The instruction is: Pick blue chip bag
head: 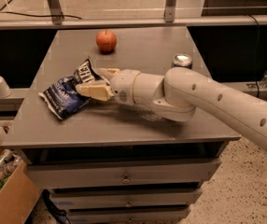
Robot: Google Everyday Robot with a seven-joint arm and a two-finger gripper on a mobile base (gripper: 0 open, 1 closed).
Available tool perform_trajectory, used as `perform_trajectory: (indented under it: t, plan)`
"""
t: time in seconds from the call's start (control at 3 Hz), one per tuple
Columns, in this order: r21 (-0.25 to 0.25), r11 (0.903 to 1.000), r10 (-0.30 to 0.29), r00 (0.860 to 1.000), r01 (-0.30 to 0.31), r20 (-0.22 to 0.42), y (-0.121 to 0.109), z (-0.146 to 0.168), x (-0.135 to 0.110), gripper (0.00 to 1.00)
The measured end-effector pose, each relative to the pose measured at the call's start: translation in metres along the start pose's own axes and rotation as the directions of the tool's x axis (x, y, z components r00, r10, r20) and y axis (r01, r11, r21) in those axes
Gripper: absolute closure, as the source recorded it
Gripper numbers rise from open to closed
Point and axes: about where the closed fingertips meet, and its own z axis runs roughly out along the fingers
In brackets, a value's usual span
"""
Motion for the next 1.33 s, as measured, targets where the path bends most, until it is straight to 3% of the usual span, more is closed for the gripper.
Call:
perform_trajectory:
  t: [0.67,1.0,1.33]
  plan:
    - [0.025,0.9997,0.002,1.000,-0.003,0.027,0.006,-0.013,-0.010,0.88]
    - [0.033,0.9987,0.035,0.996,-0.037,0.077,0.014,-0.026,-0.023,1.00]
    - [0.000,0.9945,0.103,0.978,-0.105,0.180,0.025,-0.042,-0.045,1.00]
